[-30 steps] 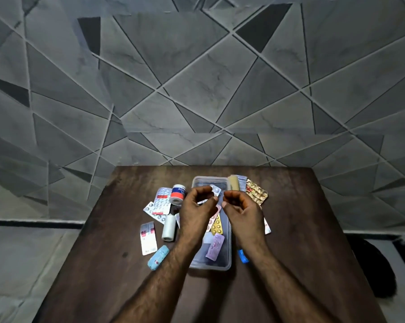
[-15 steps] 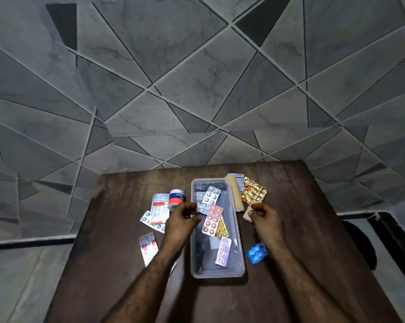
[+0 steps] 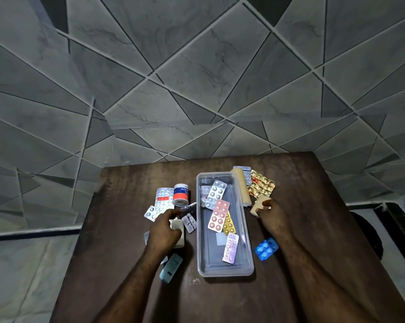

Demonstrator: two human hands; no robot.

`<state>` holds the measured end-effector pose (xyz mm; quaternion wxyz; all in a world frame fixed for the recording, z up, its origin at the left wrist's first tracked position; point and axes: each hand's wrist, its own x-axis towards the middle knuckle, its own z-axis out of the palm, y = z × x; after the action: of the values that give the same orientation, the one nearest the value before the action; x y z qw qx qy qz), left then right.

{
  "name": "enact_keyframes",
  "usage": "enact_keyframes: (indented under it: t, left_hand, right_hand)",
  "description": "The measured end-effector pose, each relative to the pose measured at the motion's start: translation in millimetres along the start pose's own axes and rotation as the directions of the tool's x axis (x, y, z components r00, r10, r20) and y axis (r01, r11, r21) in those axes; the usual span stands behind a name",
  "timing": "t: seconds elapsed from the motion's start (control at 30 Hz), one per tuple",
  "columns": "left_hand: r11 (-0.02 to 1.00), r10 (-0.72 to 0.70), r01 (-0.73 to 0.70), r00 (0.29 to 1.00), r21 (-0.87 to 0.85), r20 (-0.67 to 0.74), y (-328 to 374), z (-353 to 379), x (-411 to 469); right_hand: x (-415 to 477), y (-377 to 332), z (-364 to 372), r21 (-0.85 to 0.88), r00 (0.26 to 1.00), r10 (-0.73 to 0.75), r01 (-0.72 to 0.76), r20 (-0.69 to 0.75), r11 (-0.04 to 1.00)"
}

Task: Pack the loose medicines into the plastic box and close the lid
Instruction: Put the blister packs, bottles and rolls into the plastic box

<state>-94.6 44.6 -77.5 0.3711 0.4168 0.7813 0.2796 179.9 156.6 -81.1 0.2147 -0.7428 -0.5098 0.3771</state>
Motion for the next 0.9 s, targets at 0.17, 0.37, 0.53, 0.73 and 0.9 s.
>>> enact_keyframes:
  t: [0.17,0.37,0.53,0.73,0.9]
  left_hand:
    - [0.84,-0.045,-0.06,0.982,0.539,0.181,-13.9,-3.4,2.3]
    - [0.703,-0.046,-0.144,0.968,0.696,0.246,-10.3,8.9,6.3]
    - [0.643,-0.034,-0.158,0.972,0.749,0.234,-4.0,17.0,13.5]
    - [0.654,0.018,-0.162,0.98,0.739,0.199,-0.1,11.9,12.5]
    - [0.724,-0.001,-0.097,0.99,0.683,0.142,8.4,0.9,10.4]
  right_hand:
    - [13.4,2.3,7.3,-0.115,1.0,0.014,-0.012,0.018,0.993]
    - [25.7,2.8,14.7,-0.112,0.998,0.056,-0.054,0.014,0.992]
    - [27.9,3.4,17.6,-0.191,0.999,0.01,-0.004,0.032,0.982]
    - [26.9,1.2,19.6,-0.255,0.995,-0.074,0.091,0.074,0.963]
    - [32.2,1.0,22.5,-0.181,0.998,0.024,-0.014,0.056,0.983]
